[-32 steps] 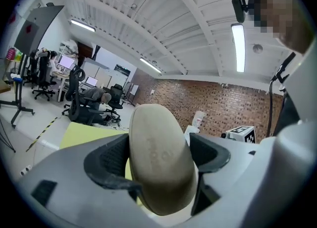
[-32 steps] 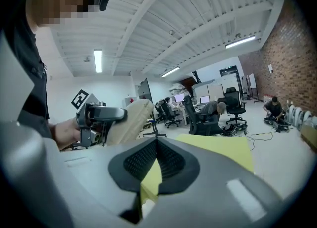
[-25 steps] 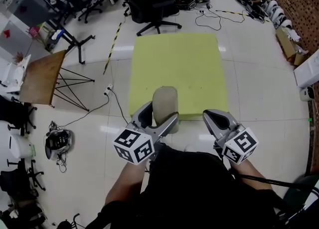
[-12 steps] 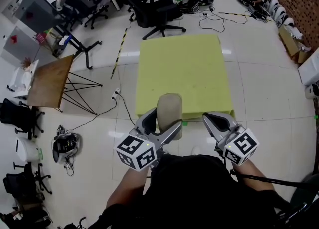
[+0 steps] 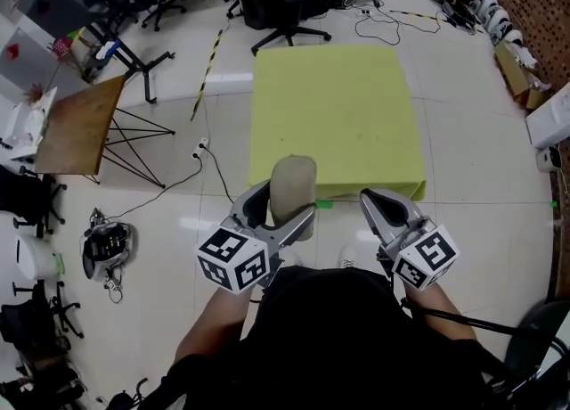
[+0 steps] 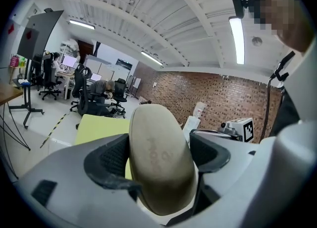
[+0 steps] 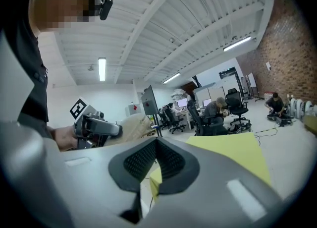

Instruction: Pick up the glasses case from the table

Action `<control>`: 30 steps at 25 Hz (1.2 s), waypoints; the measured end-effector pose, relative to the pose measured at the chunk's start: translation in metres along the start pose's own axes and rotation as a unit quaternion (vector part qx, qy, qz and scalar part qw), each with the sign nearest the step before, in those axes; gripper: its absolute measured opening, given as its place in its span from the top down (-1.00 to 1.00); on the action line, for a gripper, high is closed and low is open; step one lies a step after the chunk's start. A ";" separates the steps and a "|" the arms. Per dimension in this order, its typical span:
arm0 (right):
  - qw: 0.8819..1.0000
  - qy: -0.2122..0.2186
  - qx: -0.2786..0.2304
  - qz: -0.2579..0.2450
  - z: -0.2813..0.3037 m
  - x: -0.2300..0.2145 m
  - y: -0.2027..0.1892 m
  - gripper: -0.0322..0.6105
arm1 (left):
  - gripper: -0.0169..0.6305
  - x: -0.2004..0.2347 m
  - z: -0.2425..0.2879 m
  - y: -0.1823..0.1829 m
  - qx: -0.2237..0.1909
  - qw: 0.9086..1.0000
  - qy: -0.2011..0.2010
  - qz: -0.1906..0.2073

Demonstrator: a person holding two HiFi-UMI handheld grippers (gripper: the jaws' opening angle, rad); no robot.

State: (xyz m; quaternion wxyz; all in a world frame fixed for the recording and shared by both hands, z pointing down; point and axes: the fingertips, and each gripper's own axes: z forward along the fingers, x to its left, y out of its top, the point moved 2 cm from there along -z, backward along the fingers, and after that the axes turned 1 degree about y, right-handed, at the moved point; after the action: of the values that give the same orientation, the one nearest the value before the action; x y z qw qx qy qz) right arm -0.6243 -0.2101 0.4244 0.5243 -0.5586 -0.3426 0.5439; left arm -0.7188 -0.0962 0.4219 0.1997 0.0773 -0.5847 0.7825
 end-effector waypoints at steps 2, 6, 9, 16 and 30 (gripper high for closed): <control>1.000 -0.007 0.008 0.000 0.007 0.007 -0.002 0.89 | -0.26 0.007 -0.007 0.003 -0.002 1.000 -0.004 -0.003; 1.000 -0.018 0.016 0.002 0.020 0.012 -0.006 0.89 | -0.26 0.021 -0.013 0.003 -0.001 1.000 -0.011 -0.011; 1.000 -0.026 0.018 -0.001 0.024 0.015 -0.007 0.89 | -0.26 0.025 -0.015 0.004 -0.003 1.000 -0.018 -0.012; 0.999 -0.033 0.021 -0.010 0.030 0.021 -0.005 0.89 | -0.26 0.033 -0.016 0.013 -0.011 0.999 -0.029 -0.008; 0.998 -0.024 0.034 -0.042 0.035 0.022 0.000 0.90 | -0.26 0.030 -0.019 0.017 -0.020 1.000 -0.022 0.000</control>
State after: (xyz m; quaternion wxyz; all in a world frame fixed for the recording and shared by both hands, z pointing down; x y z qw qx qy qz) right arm -0.6547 -0.1820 0.4235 0.5570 -0.5122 -0.3594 0.5462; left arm -0.7509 -0.0755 0.4118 0.1883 0.0901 -0.6045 0.7687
